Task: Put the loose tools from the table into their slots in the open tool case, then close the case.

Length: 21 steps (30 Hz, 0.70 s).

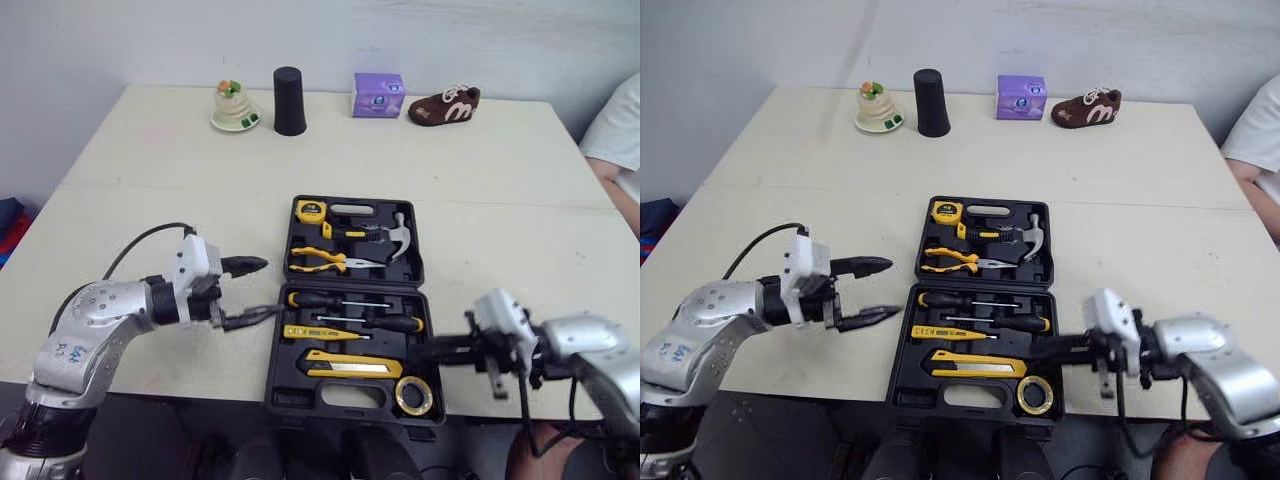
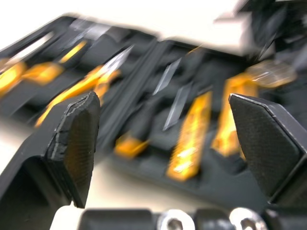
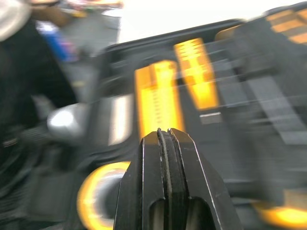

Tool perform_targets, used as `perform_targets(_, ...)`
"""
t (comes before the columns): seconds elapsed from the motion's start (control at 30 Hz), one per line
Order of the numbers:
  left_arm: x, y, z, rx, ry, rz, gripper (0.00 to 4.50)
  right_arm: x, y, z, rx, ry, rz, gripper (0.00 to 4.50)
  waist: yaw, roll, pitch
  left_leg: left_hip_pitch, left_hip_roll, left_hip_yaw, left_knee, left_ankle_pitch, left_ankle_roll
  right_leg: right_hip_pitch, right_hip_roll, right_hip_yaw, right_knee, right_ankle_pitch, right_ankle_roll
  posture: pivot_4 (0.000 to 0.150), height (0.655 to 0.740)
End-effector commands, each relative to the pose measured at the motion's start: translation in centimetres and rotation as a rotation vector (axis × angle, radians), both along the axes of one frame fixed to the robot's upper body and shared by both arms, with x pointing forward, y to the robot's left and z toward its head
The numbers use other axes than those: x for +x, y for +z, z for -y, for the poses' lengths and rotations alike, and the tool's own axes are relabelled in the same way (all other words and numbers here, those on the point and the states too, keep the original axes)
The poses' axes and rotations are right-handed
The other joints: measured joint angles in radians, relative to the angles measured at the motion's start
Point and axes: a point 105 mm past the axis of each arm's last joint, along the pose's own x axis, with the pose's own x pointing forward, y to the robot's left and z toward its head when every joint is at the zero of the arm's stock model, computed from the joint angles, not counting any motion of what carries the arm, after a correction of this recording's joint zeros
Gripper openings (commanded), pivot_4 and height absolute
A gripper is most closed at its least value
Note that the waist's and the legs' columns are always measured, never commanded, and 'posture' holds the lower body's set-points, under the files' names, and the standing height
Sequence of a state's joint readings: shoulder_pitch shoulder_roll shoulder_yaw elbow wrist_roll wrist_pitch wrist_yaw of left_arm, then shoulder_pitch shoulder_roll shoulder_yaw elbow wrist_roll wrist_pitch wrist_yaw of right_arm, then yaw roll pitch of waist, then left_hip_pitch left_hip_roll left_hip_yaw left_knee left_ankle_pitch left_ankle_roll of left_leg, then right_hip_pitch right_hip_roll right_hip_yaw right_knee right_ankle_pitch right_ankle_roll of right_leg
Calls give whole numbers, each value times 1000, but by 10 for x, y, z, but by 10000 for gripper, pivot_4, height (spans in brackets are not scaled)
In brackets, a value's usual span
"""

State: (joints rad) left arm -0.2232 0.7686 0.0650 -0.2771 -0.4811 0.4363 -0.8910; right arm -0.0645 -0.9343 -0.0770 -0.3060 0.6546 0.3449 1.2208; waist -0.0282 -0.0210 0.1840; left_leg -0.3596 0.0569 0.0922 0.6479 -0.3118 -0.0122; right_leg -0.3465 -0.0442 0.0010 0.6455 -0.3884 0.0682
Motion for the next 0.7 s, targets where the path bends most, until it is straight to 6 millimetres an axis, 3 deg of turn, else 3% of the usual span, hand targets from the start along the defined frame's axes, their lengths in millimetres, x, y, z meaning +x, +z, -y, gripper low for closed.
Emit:
perform_targets(0.03,14,-13,-3,68,62,-24,23018,23,10,29,-50,-179,46,0,0,0,0,0,0,0,0,0,0,0,0,0,0,0,0,1500,7341)
perform_targets(0.1,22,-24,-1,94,87,-59,12364,33,1,51,-146,-256,72,0,2,0,0,0,0,1,1,0,0,0,0,1,-1,0,1,1500,7341)
perform_targets(0.2,28,-37,7,122,75,-103,434,45,-6,73,-228,-350,90,0,4,-1,0,-1,-1,1,0,0,0,0,-1,1,-1,1,1,1500,7341)
perform_targets(0.33,37,-40,16,119,83,-97,434,51,-16,80,-290,-386,62,0,0,-1,0,-15,-1,3,5,3,-2,-16,0,2,5,1,2,1500,7341)
perform_targets(0.47,46,-41,26,104,82,-88,434,62,-30,74,-297,-403,79,0,-2,-1,1,-15,0,5,7,4,-4,-19,1,4,11,1,2,1500,7341)
perform_targets(0.7,50,-46,36,110,32,-111,434,73,-33,42,-259,-341,140,0,0,-1,1,-14,0,5,9,8,-5,-19,1,5,16,1,2,1500,7341)
